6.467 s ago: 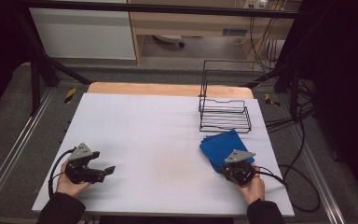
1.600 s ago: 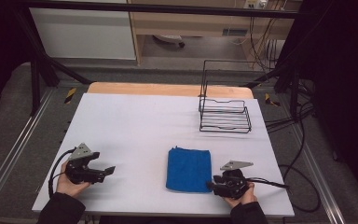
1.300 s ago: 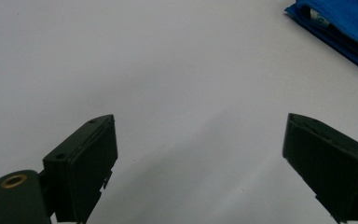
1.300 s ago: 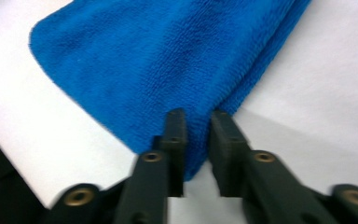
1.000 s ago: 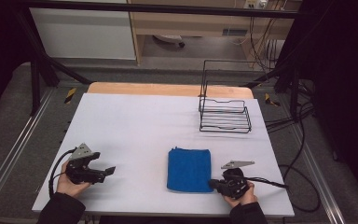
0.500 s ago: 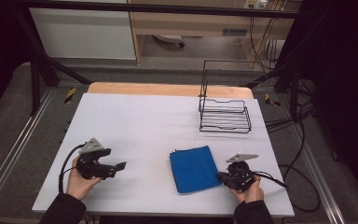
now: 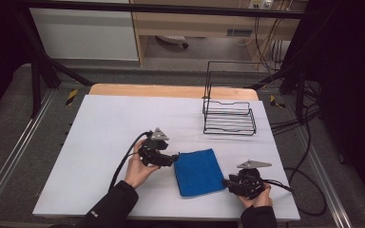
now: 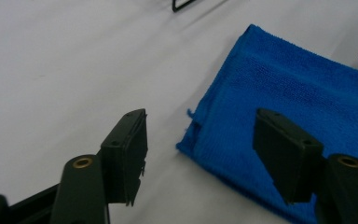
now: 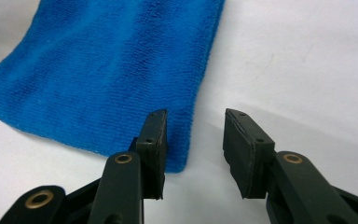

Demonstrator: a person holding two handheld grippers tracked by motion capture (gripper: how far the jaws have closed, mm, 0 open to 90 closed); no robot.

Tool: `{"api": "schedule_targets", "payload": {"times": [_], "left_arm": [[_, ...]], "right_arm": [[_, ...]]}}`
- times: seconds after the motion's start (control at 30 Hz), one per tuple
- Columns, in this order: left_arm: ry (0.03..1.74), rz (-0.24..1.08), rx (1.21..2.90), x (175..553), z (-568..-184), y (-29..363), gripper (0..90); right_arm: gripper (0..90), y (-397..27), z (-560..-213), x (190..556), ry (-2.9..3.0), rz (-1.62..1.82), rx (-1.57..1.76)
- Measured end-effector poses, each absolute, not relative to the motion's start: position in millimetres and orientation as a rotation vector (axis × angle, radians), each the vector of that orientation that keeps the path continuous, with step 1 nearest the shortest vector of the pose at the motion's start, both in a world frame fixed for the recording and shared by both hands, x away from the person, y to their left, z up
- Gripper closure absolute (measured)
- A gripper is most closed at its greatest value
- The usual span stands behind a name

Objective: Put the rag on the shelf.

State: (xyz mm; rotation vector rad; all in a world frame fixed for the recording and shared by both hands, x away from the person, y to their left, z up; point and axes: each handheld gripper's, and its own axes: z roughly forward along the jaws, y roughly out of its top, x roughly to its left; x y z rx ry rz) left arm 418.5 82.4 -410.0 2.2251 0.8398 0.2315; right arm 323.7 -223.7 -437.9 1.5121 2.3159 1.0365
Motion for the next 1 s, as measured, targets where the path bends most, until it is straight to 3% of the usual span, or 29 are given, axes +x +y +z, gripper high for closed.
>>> {"api": "schedule_targets", "payload": {"times": [0.13,0.27,0.43,0.57,0.73,1.0], "left_arm": [[0.848,0.242,2.326,428,-427,66,43.0],[0.876,0.145,2.332,434,-438,67,50.8],[0.873,0.125,2.333,433,-437,68,59.4],[0.878,0.063,2.326,431,-437,66,79.6],[0.900,0.073,2.319,425,-434,69,82.7],[0.947,0.107,2.248,400,-428,91,83.4]], "right_arm": [[61.2,-222,-440,323,2.314,1.032,1.523],[62.5,-220,-442,323,2.318,1.017,1.537],[65.4,-218,-444,323,2.310,1.014,1.564],[74.1,-216,-445,322,2.300,1.027,1.600],[86.1,-214,-445,323,2.336,1.050,1.631],[88.2,-217,-428,343,2.357,1.074,1.581]]}}
